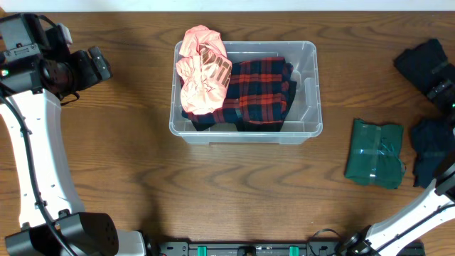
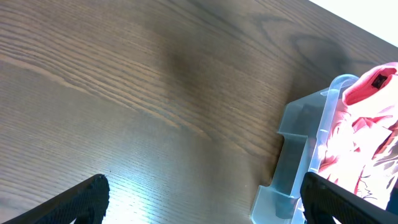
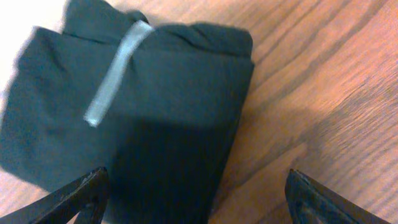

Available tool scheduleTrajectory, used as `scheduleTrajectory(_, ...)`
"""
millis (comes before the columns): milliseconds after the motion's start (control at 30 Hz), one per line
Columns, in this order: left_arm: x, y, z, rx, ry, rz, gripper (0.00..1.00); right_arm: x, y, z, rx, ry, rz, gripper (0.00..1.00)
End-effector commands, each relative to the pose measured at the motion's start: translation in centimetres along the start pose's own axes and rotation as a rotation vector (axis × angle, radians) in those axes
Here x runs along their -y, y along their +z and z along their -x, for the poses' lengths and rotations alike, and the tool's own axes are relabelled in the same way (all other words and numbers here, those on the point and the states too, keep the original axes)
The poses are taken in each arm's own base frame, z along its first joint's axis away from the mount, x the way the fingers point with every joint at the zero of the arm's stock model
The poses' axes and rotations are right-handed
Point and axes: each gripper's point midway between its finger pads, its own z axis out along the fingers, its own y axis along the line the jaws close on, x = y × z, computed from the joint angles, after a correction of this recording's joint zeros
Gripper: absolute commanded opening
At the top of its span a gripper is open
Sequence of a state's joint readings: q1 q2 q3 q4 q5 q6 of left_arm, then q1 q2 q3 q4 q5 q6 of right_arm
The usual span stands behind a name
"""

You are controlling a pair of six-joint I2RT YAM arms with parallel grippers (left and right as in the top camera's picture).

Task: Pack container
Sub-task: 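Grasp the folded black garment at the table's right edge with the right gripper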

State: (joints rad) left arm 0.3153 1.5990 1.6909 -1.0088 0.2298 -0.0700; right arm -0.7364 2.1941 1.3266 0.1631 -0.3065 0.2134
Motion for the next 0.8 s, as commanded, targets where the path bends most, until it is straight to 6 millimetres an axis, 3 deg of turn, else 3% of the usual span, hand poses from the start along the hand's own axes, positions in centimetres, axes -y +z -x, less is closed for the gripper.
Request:
scheduleTrajectory(0, -0.3, 0.2, -0.1, -0.007, 0.013, 0.005, 0.98, 1.1, 1.0, -1.2, -0.012, 0.035, -0.013, 0.86)
scheduleTrajectory(100, -0.3, 0.2, -0.1, -0.006, 0.013, 0.005, 0.98, 1.5, 1.7, -1.7, -0.008, 0.044, -0.012, 0.82)
scheduleTrajectory(233, -0.3, 0.2, -0.1, -0.007, 0.013, 0.005, 0.98, 1.3, 2.5, -2.5, -0.012, 0.06, 0.003, 0.63)
scheduleTrajectory(433, -0.3, 0.2, -0.1, -0.007, 0.013, 0.005, 0.98, -0.3, 3.0, -2.9, -0.022, 0.052, 0.049, 0.07)
scheduleTrajectory(467, -0.3, 0.2, -0.1, -0.007, 0.013, 0.005, 0.98, -0.6, 3.0, -2.9, -0.024, 0.052, 0.065, 0.03)
scheduleTrajectory(633, -0.3, 0.2, -0.1, -0.007, 0.013, 0.005, 0.98, -2.8, 2.2, -1.5, -0.03, 0.093, 0.179, 0.01)
scheduleTrajectory(767, -0.3, 0.2, -0.1, -0.007, 0.013, 0.005, 0.98, -5.1, 0.0, 0.9, -0.016, 0.106, 0.252, 0.01)
